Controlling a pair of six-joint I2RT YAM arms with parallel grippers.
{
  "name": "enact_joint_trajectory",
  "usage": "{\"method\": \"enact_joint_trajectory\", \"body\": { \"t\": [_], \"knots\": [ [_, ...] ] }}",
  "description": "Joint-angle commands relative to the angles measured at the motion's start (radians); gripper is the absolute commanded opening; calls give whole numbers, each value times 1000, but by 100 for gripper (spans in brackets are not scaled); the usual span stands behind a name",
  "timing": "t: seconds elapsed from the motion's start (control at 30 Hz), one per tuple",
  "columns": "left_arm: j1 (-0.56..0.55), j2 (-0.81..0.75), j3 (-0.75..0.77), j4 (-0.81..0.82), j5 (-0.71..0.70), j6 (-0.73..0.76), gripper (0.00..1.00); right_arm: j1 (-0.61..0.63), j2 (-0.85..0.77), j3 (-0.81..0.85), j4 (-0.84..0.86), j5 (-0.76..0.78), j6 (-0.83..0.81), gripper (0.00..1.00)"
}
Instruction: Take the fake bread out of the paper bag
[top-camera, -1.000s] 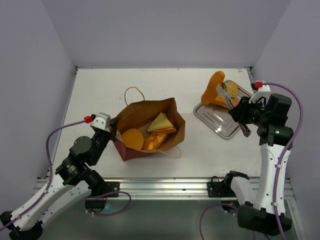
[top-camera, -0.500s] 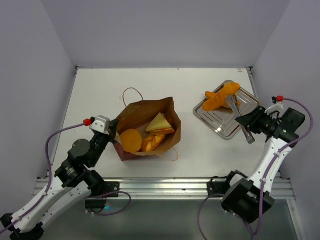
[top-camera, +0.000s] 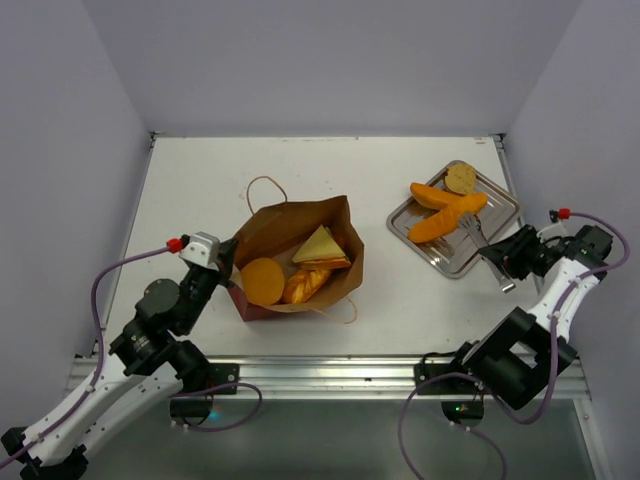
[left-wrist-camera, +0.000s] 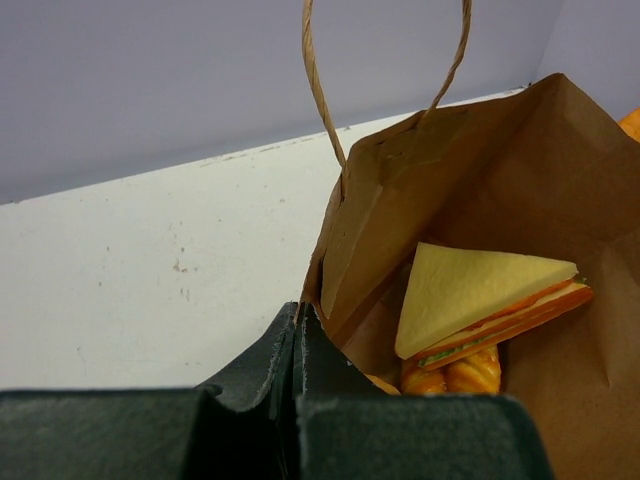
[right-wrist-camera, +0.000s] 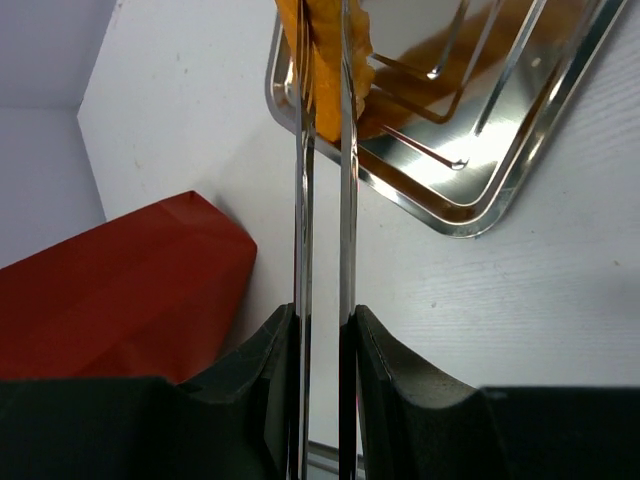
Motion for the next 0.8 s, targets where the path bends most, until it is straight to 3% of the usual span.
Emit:
{"method": "enact_joint_trajectory", "body": {
  "t": [0.0, 0.23, 0.77],
  "knots": [
    [-1, -11, -8, 65, 10, 21, 0, -9, 30, 31, -13, 46, 4, 0],
    [-1, -11, -11, 65, 10, 18, 0, -29, 73, 30, -11, 91, 27, 0],
    [-1, -6, -13, 66, 12, 23, 0, -85, 113, 25, -14, 24, 17, 31]
  ]
}}
